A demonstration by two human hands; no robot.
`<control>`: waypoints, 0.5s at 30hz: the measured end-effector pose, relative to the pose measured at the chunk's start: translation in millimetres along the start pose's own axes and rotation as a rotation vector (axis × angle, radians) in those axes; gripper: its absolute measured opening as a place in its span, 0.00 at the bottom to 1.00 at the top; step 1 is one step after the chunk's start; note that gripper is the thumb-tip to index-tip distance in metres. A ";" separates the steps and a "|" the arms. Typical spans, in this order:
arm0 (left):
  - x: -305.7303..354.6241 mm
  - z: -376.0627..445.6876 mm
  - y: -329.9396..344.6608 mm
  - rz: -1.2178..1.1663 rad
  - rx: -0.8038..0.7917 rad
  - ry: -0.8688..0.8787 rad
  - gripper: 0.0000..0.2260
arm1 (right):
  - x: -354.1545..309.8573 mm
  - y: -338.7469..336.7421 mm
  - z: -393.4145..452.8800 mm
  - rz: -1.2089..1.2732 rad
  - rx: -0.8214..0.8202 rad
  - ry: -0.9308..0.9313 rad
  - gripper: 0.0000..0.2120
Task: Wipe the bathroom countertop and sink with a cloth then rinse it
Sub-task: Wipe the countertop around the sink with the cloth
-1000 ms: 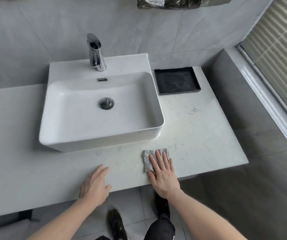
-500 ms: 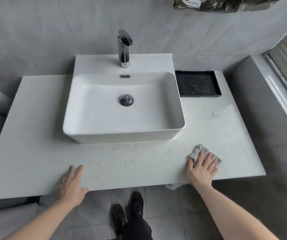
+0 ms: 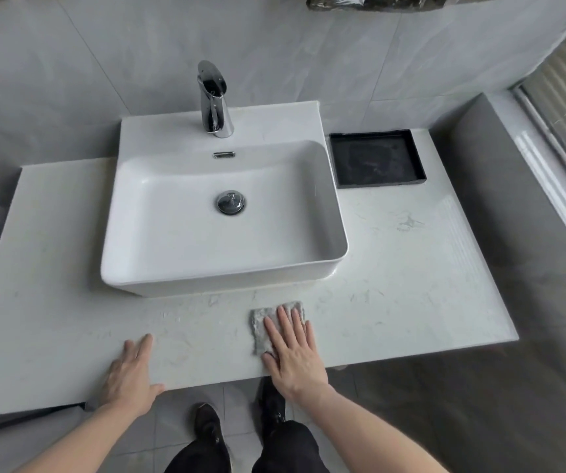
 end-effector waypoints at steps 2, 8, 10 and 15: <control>0.5 -0.9 -1.5 0.004 -0.017 -0.008 0.48 | 27.9 -13.2 -4.3 -0.031 0.016 0.000 0.33; 2.7 -6.0 -5.7 0.019 -0.024 -0.005 0.46 | 135.2 -70.6 -12.3 0.014 0.151 0.298 0.35; 2.7 -7.6 -7.6 0.027 -0.011 0.002 0.46 | 155.4 -84.7 -12.3 0.016 0.165 0.359 0.36; -0.8 -8.2 -7.7 0.023 -0.003 0.030 0.46 | 148.6 -78.1 -4.1 0.084 0.222 0.463 0.41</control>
Point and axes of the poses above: each hand's wrist, its own z-axis towards the middle knuckle, its own y-axis out of the palm, x = y × z, the point moved 8 cm from there along z, towards the middle knuckle, and after that the axes turned 8 degrees about z, right-handed, at the moved point
